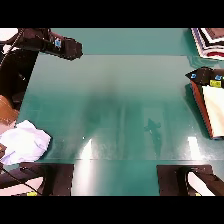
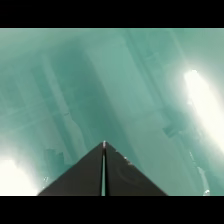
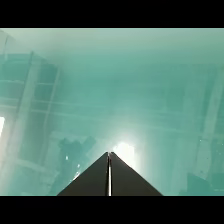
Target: Fold the shirts.
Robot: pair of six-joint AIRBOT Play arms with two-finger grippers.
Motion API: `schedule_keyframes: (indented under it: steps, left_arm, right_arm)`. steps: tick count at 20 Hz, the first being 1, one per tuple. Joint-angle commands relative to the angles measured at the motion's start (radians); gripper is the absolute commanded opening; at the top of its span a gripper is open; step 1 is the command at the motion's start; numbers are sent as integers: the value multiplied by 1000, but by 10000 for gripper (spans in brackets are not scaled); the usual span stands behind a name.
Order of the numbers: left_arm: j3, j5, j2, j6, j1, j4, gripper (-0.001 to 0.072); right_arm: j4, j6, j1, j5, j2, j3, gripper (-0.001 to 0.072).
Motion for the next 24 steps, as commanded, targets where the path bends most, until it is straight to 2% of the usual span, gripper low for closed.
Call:
schedule_keyframes:
  steps: [1, 13, 16, 19, 21, 24]
  left_arm:
    - [0, 0, 0, 0, 0, 0, 25]
    - [0, 5, 0, -1, 0, -8, 25]
    - [0, 74, 4, -1, 10, -5, 24]
    - [-2, -103, 49, -11, 69, 52, 24]
    - [-42, -241, 111, -12, 116, 169, 24]
    - [-222, -336, 256, -32, 169, 367, 24]
  right_arm:
    - [1, 0, 1, -2, 1, 0, 18]
    - [0, 0, 1, -1, 1, 0, 18]
    - [0, 0, 1, 0, 1, 0, 18]
    - [2, 0, 1, 12, 1, 0, 17]
    - [1, 0, 1, 37, 1, 0, 18]
    - [1, 0, 1, 47, 1, 0, 18]
